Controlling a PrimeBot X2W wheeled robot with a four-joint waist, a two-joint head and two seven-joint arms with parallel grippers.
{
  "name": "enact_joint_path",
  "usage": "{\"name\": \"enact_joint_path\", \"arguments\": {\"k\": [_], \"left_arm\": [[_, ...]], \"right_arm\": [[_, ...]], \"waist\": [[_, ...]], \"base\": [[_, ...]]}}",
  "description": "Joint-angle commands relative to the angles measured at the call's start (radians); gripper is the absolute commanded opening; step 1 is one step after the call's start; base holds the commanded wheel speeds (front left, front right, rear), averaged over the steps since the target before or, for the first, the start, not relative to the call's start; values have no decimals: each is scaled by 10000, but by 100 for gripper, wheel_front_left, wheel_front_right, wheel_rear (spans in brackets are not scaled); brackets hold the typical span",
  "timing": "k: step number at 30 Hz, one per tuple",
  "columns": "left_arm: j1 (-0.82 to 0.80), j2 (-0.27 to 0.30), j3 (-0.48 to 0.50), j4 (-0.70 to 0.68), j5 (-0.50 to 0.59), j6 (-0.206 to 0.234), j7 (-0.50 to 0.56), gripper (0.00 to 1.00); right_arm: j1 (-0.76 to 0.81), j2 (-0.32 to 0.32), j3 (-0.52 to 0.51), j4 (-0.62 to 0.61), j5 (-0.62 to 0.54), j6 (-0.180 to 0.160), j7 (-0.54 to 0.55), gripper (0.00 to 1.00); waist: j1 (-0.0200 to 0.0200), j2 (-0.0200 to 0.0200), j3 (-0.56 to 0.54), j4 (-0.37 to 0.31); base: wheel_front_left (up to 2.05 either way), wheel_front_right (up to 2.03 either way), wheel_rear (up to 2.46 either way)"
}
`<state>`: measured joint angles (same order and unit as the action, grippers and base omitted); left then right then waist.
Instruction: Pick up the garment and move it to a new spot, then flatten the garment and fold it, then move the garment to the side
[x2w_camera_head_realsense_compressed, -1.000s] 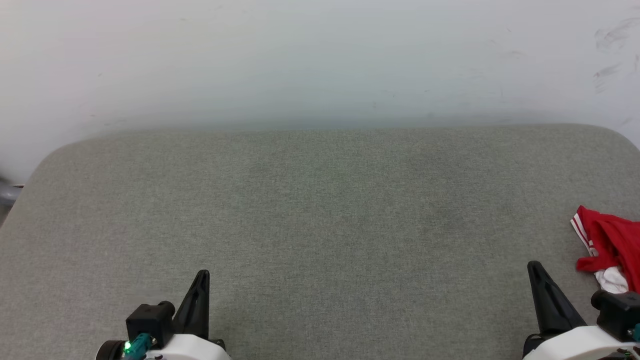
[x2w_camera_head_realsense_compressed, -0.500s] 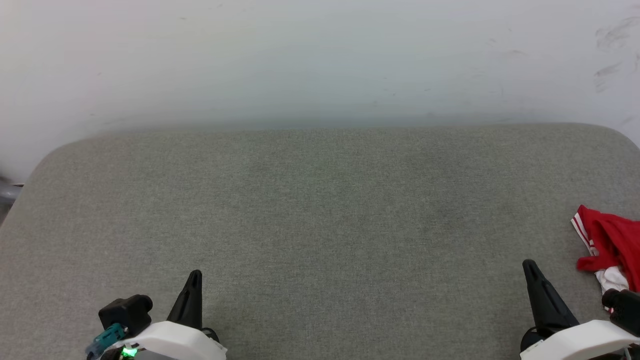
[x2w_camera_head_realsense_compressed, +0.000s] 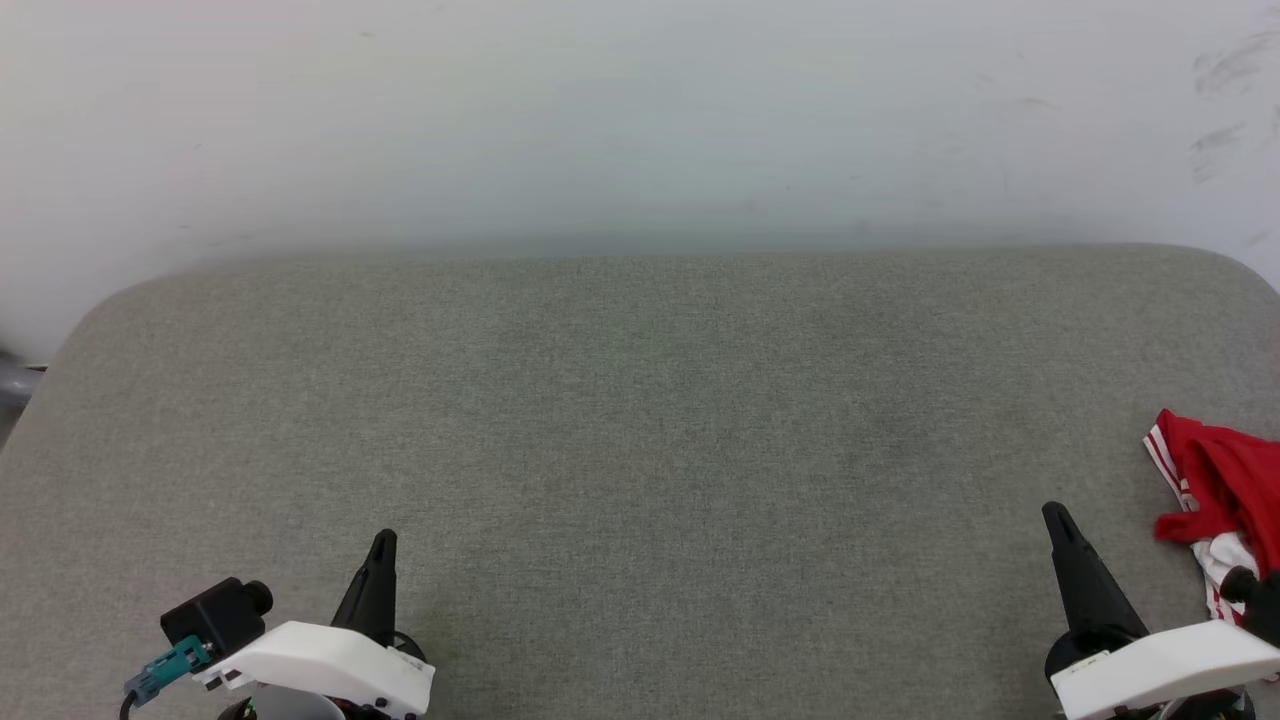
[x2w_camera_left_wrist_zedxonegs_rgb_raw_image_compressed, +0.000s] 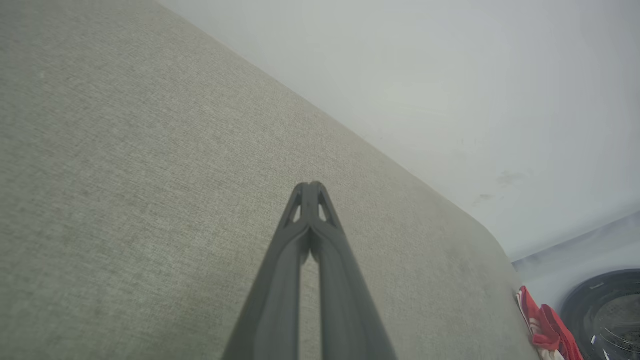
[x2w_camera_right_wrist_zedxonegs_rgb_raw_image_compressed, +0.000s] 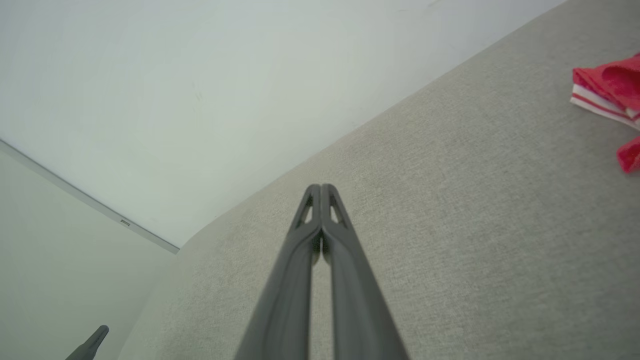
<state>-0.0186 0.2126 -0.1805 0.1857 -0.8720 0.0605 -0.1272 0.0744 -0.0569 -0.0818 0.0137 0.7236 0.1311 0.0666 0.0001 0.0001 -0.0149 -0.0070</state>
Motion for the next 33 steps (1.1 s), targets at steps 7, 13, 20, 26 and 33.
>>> {"name": "enact_joint_path", "arguments": {"k": [7, 13, 20, 26, 33], "left_arm": [[-362, -142, 400, -42, -1003, -288, 256, 0], [-424, -257, 626, 14, -1664, -450, 449, 0], [-480, -406, 884, 81, -2383, -633, 657, 0], [-536, -520, 1089, 135, -2958, -774, 833, 0], [-604, -650, 1309, 190, -3588, -931, 1029, 0]], "right_arm": [[-506, -88, 0, 188, 1212, -2, 22, 0], [-634, -93, -7, 394, 1997, -2, 47, 0], [-789, -98, -20, 630, 2851, -2, 80, 0], [-916, -100, -31, 807, 3534, -2, 102, 0], [-1062, -99, -46, 1013, 4281, -3, 132, 0]], "waist": [[0, -1, 15, 6], [0, -1, 26, 10], [-1, -1, 40, 16], [-1, -1, 52, 20], [-1, -1, 65, 25]], "base": [[0, 0, 0], [0, 0, 0], [0, 0, 0], [0, 0, 0], [0, 0, 0]]}}
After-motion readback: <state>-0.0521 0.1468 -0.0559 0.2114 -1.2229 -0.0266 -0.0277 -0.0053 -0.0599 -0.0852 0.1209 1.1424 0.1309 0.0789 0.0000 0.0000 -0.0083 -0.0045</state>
